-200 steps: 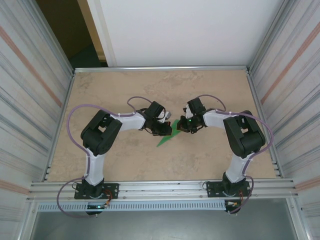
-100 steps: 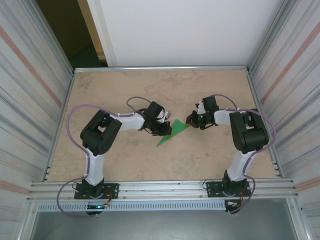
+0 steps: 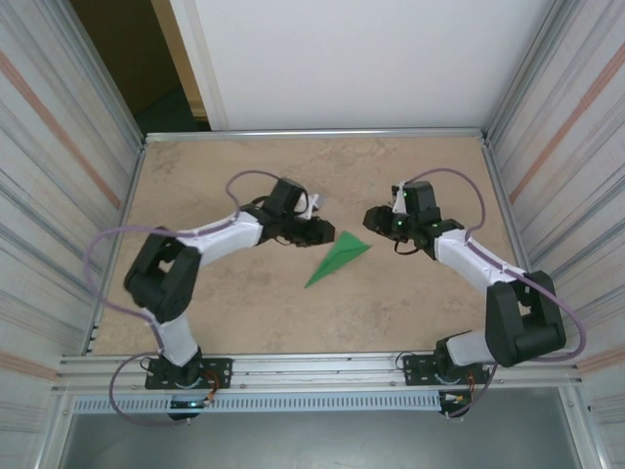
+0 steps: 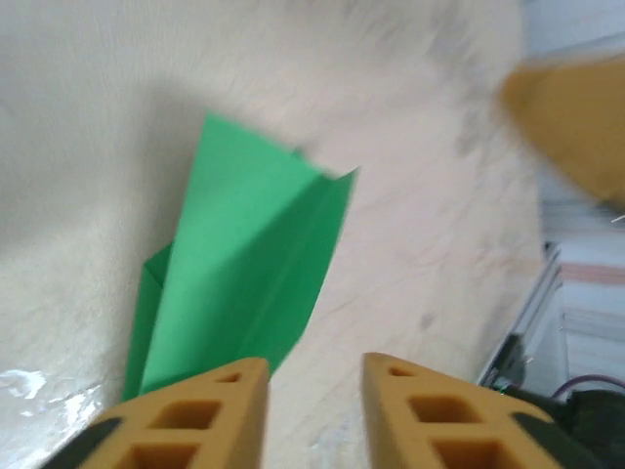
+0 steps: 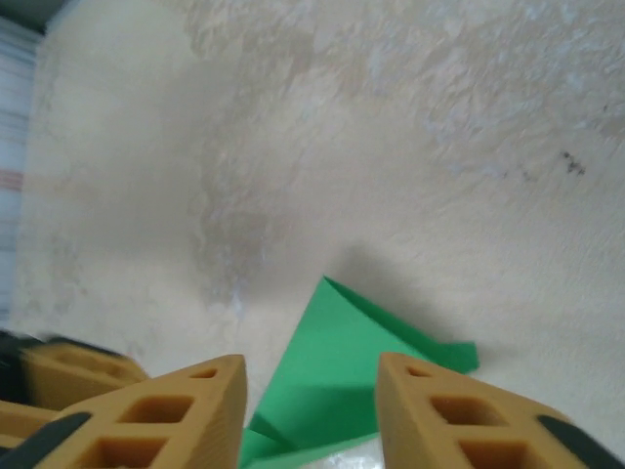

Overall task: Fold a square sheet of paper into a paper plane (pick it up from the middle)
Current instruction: Turn over the paper plane at the center of the table.

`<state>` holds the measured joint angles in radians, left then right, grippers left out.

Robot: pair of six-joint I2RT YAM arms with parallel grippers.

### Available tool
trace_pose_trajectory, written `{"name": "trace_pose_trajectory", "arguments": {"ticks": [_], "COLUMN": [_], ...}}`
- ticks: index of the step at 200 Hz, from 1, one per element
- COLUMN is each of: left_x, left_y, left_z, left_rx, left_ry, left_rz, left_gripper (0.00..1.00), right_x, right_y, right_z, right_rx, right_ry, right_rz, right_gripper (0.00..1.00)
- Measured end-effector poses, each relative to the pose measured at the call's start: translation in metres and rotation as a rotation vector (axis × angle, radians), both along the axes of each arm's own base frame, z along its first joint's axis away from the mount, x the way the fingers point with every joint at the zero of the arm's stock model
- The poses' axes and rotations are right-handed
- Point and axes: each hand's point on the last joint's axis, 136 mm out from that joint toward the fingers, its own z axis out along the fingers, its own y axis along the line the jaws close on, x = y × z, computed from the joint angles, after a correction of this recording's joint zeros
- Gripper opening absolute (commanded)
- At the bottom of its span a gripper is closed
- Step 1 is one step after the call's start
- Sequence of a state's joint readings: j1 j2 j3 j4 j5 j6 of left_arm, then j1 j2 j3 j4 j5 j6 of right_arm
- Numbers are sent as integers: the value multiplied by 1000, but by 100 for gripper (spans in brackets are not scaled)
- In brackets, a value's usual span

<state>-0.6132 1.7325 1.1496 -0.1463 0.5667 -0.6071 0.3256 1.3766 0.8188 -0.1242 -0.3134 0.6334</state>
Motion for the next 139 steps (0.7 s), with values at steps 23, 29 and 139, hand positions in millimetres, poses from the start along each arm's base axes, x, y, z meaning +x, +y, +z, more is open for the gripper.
{"name": "trace_pose_trajectory", "arguments": {"ticks": [23, 29, 139], "left_x": [8, 9, -15], "left_y": [37, 47, 157], "left_z": [30, 31, 13], "left_rx": [-36, -35, 132], "left_ry": [-63, -70, -136], "left_rz": [96, 123, 353], "left_gripper": [56, 61, 97], "right_x": [-23, -28, -72], "right_y": [15, 18, 64], "right_z": [-8, -10, -60], "right_rx": [-35, -46, -136], "right_ry": [60, 78, 405], "right_rz": [0, -5, -320], "right_gripper": [55, 57, 64]}}
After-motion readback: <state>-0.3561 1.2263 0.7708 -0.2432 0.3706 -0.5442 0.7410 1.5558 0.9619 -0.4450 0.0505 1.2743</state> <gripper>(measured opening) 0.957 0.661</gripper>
